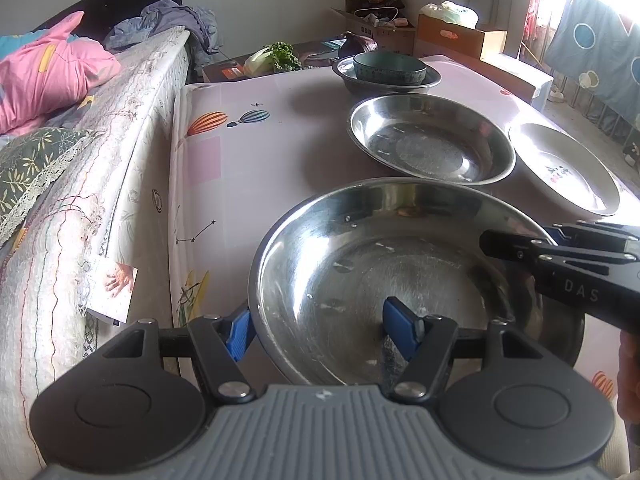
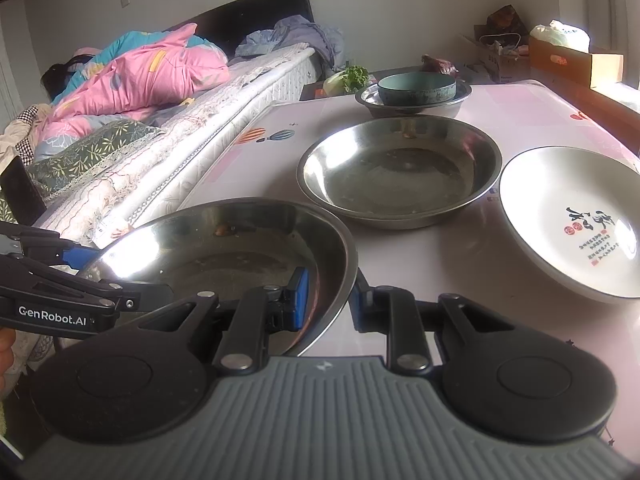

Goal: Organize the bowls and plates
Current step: 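Carry the steel basin with both tools toward the other steel basin, then lower the held steel basin into the other steel basin with both tools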

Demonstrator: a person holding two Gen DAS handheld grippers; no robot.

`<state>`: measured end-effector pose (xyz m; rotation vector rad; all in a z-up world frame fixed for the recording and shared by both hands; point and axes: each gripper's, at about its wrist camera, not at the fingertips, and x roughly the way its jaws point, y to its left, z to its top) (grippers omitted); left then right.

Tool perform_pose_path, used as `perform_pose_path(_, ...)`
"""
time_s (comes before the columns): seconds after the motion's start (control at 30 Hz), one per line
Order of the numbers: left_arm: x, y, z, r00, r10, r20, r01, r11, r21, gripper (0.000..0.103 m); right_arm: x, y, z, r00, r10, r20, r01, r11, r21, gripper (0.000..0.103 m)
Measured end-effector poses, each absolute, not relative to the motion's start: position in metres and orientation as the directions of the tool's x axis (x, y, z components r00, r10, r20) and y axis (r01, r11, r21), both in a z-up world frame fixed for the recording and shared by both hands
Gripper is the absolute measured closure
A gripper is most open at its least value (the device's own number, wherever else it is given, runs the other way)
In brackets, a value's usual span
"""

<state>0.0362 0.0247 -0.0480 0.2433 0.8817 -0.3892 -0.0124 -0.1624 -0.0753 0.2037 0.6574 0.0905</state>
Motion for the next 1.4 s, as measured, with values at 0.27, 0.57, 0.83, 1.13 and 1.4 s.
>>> perform_pose_path(0.27, 0.036, 0.025, -0.048, 0.573, -0.230, -0.786, 0.427, 0.903, 0.048, 0.035, -0.013, -0.163, -0.075, 0.789, 0.148, -0.596, -0.019, 0.976, 0.217, 0.082)
perform_pose_path(0.57, 0.036, 0.024, -0.047, 0.574, -0.230, -0.786, 0.428, 0.903, 0.048, 0.035, -0.013, -0.163, -0.075, 0.789, 0.147, -0.596, -0.019, 0.976, 0.217, 0.082)
perform_pose_path(0.83, 0.038, 0.021, -0.041, 0.577, -0.234, -0.782, 0.430, 0.902, 0.047, 0.035, -0.013, -0.163, -0.074, 0.790, 0.147, -0.595, -0.018, 0.976, 0.217, 0.082)
perform_pose_path(1.13, 0.044, 0.011, -0.027, 0.593, -0.255, -0.764, 0.443, 0.895, 0.045, 0.035, -0.012, -0.173, -0.057, 0.810, 0.133, -0.571, -0.004, 0.975, 0.221, 0.082)
perform_pose_path(1.4, 0.059, -0.006, -0.017, 0.599, -0.282, -0.750, 0.460, 0.887, 0.034, 0.035, -0.004, -0.191, -0.046, 0.819, 0.110, -0.563, 0.020, 0.975, 0.220, 0.082)
